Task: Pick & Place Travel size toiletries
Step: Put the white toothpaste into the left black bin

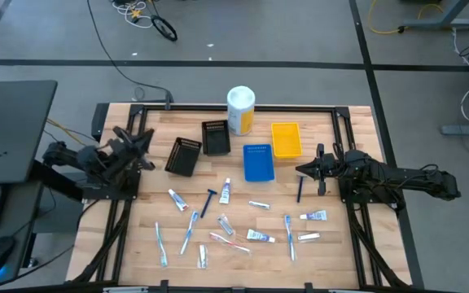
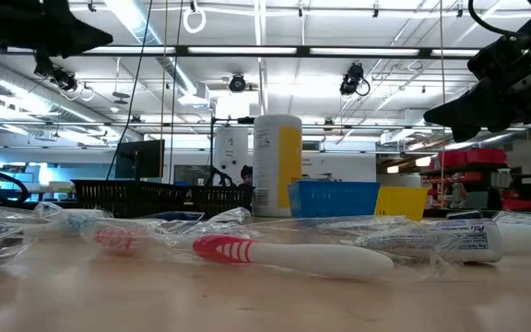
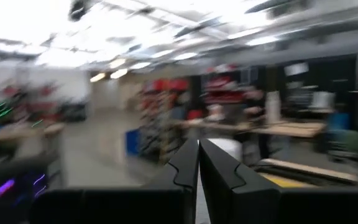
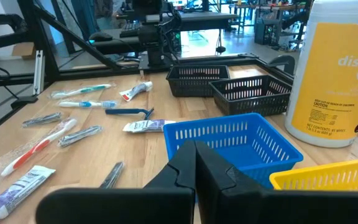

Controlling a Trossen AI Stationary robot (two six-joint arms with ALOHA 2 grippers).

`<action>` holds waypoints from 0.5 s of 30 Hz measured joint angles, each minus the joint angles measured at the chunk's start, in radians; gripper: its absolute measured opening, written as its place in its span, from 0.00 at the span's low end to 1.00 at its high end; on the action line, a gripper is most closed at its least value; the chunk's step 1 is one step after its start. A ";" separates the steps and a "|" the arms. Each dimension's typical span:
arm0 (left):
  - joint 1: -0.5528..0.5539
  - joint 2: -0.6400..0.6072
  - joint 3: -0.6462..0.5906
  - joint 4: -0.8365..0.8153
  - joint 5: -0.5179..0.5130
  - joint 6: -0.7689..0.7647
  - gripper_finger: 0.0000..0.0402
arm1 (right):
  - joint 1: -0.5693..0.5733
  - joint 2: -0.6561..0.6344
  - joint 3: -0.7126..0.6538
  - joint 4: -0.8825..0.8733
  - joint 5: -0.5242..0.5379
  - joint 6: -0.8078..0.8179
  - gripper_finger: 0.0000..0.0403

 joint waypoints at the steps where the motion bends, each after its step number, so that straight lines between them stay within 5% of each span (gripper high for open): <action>1: 0.000 0.011 0.021 -0.020 -0.047 -0.002 0.06 | 0.000 0.000 0.000 0.000 0.000 0.000 0.00; 5: -0.001 0.073 0.112 -0.117 -0.094 -0.005 0.06 | 0.000 0.000 0.000 0.000 0.000 0.000 0.00; 15: -0.001 0.306 0.298 -0.370 0.128 -0.154 0.06 | 0.000 0.000 0.000 0.000 0.000 0.000 0.00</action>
